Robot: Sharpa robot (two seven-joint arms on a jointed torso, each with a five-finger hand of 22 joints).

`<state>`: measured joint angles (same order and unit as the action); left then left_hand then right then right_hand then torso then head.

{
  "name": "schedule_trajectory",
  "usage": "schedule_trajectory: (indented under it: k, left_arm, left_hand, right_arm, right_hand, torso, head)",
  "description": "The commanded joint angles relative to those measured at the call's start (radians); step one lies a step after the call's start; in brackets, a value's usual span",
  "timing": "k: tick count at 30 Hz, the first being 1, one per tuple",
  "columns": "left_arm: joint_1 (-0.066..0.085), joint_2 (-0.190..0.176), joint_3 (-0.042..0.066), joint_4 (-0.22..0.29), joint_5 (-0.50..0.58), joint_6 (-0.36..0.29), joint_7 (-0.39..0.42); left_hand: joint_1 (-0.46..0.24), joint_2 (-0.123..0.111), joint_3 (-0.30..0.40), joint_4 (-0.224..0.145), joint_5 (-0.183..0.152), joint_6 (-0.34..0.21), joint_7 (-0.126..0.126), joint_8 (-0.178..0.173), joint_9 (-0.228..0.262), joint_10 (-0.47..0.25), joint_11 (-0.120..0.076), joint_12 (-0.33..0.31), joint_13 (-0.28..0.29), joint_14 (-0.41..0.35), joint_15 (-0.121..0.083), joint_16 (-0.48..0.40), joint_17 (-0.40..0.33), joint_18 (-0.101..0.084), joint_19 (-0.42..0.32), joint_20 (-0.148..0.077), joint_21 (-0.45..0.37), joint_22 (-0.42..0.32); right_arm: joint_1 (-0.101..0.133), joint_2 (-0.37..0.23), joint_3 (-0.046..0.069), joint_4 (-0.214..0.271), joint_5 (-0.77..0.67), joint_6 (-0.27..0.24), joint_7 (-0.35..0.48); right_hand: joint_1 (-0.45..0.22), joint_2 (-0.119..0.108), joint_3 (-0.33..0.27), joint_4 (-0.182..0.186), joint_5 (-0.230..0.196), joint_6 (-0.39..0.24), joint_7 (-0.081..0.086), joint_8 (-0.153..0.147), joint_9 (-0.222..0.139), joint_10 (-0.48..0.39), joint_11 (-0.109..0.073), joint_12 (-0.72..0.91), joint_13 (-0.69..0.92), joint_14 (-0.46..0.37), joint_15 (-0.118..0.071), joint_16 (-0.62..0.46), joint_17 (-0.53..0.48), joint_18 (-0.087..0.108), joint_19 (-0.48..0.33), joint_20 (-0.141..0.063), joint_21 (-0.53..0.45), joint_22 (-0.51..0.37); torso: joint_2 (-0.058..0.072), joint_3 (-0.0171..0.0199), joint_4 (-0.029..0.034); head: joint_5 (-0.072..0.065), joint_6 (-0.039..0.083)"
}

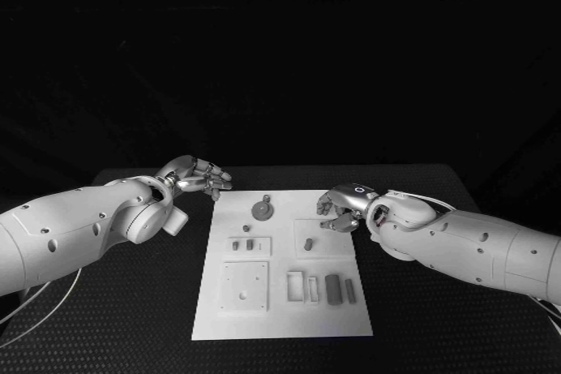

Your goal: Assemble the parts on the task board

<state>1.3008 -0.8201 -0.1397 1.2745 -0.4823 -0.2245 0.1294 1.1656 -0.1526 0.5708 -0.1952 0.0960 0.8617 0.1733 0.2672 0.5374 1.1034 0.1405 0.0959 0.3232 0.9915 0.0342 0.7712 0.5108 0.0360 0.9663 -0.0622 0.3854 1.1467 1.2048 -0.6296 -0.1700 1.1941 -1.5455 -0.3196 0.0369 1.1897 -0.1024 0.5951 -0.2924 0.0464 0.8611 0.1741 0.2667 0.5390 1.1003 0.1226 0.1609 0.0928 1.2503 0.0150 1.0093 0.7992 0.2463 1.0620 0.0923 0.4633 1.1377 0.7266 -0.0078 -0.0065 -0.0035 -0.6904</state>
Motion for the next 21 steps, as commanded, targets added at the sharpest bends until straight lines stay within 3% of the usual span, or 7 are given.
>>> schedule_trajectory:
  k: [1, 7, 16, 17, 20, 21]
  left_arm:
    - [0.001, 0.002, 0.0, 0.002, 0.009, -0.009, 0.013]
    - [0.001, 0.002, 0.0, 0.002, 0.01, -0.012, 0.011]
    - [0.001, 0.003, 0.0, 0.0, 0.012, -0.01, 0.011]
    - [0.001, 0.002, 0.0, 0.0, 0.012, -0.01, 0.011]
    - [0.001, 0.002, 0.0, 0.0, 0.013, -0.011, 0.01]
    - [0.001, 0.002, 0.0, -0.001, 0.014, -0.01, 0.01]
  left_hand:
    - [-0.005, -0.004, -0.004, 0.002, 0.004, -0.001, 0.006, 0.006, -0.002, -0.007, -0.002, -0.005, -0.001, -0.001, 0.004, -0.005, 0.002, 0.02, -0.005, 0.001, -0.006, -0.001]
    - [-0.005, -0.005, -0.004, 0.004, 0.004, -0.008, 0.01, 0.004, -0.004, -0.007, -0.002, -0.005, -0.001, -0.001, 0.004, -0.007, 0.005, 0.02, -0.004, 0.001, -0.007, 0.0]
    - [-0.004, -0.006, -0.005, 0.004, 0.004, -0.012, 0.012, 0.003, -0.006, -0.007, -0.002, -0.005, -0.001, 0.0, 0.004, -0.008, 0.007, 0.02, -0.004, 0.001, -0.008, 0.0]
    - [-0.004, -0.006, -0.005, 0.004, 0.004, -0.012, 0.012, 0.003, -0.006, -0.007, -0.002, -0.005, -0.001, 0.0, 0.004, -0.008, 0.007, 0.02, -0.004, 0.001, -0.008, 0.0]
    - [-0.005, -0.006, -0.005, 0.005, 0.004, -0.012, 0.012, 0.003, -0.006, -0.007, -0.002, -0.005, -0.001, 0.0, 0.005, -0.008, 0.008, 0.02, -0.004, 0.002, -0.009, 0.0]
    - [-0.005, -0.006, -0.005, 0.005, 0.004, -0.013, 0.012, 0.003, -0.006, -0.007, -0.002, -0.005, -0.001, 0.0, 0.005, -0.008, 0.008, 0.02, -0.004, 0.002, -0.009, 0.0]
  right_arm:
    - [-0.003, 0.005, 0.0, -0.003, -0.022, -0.03, -0.014]
    - [-0.01, 0.012, 0.0, -0.004, -0.037, -0.025, -0.014]
    - [-0.02, 0.017, 0.0, -0.021, -0.037, -0.067, -0.023]
    - [-0.02, 0.018, 0.0, -0.023, -0.03, -0.068, -0.022]
    - [-0.02, 0.018, 0.0, -0.027, -0.013, -0.071, -0.017]
    - [-0.02, 0.018, 0.0, -0.028, -0.01, -0.061, -0.013]
  right_hand:
    - [-0.004, -0.01, 0.0, 0.003, 0.001, 0.006, 0.002, 0.002, -0.001, 0.013, -0.006, 0.004, 0.005, -0.005, -0.012, 0.006, 0.003, 0.007, -0.01, 0.001, 0.007, 0.011]
    - [-0.006, -0.016, 0.002, 0.003, 0.001, 0.025, -0.006, 0.01, -0.001, 0.0, -0.002, -0.011, 0.001, -0.015, -0.008, 0.012, 0.005, 0.007, -0.021, 0.002, 0.013, 0.029]
    - [-0.019, -0.003, 0.008, 0.005, 0.001, 0.082, -0.03, 0.036, 0.002, 0.062, -0.023, 0.007, 0.012, -0.006, -0.029, 0.027, 0.005, 0.014, -0.012, 0.001, 0.03, 0.055]
    - [-0.02, -0.004, 0.008, 0.005, 0.001, 0.081, -0.03, 0.034, 0.001, 0.06, -0.023, 0.005, 0.011, -0.009, -0.028, 0.025, 0.004, 0.013, -0.014, 0.002, 0.029, 0.055]
    - [-0.012, -0.031, 0.012, 0.002, 0.001, 0.001, -0.001, -0.012, -0.021, -0.018, 0.006, -0.045, -0.011, -0.036, 0.001, 0.009, -0.005, 0.008, -0.044, 0.008, 0.014, 0.057]
    - [-0.007, -0.039, 0.013, 0.002, 0.0, -0.022, -0.011, -0.023, -0.025, -0.03, 0.012, -0.054, -0.016, -0.041, 0.007, 0.008, -0.007, 0.007, -0.049, 0.01, 0.011, 0.059]
  torso:
    - [0.0, -0.0009, -0.0005]
    - [-0.001, -0.0008, -0.0011]
    - [0.0, -0.001, 0.0009]
    - [0.0, -0.001, 0.001]
    - [0.0, -0.0019, -0.0012]
    - [0.0, -0.0019, -0.0017]
  head:
    - [0.0, 0.0]
    - [0.001, -0.001]
    - [0.001, -0.003]
    - [0.001, -0.003]
    - [0.004, -0.004]
    - [0.004, -0.005]
